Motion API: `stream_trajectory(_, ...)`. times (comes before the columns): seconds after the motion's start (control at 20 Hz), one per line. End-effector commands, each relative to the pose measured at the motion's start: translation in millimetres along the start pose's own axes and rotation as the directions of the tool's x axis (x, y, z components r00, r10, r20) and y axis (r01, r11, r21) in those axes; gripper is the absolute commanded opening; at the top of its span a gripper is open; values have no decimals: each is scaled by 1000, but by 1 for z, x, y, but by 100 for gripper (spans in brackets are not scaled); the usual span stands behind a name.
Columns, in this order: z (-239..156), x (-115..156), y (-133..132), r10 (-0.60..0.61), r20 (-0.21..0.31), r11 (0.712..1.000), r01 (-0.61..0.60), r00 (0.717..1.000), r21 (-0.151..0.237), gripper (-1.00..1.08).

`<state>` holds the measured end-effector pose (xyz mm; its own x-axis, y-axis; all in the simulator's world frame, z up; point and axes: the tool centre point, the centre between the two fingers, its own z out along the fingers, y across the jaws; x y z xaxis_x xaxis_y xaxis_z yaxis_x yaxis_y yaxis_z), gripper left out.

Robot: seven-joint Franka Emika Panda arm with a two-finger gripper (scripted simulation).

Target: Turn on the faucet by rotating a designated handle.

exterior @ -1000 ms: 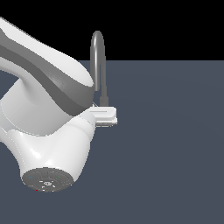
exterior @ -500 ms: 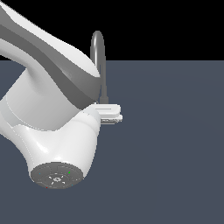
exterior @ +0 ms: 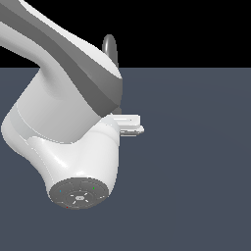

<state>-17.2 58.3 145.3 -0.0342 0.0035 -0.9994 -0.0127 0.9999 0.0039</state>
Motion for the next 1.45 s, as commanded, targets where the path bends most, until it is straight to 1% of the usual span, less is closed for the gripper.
stream_trajectory(0.0, 0, 1, -14, -2, 3, 1000, 2, 1000, 14, -100)
stream_trajectory(0.5, -1, -1, -68, -6, 34, 999, 5, 999, 51, -100)
stream_trajectory(0.55, -1, -1, -68, -6, 34, 999, 5, 999, 51, -100)
stream_trajectory(0.6, 3, 0, -16, 22, 37, 999, -20, 999, -41, -100)
stream_trajectory(1.35, 0, 42, -78, -5, 34, 999, 4, 999, 48, -100)
stream_trajectory(1.4, 0, 42, -78, -5, 34, 999, 4, 999, 48, -100)
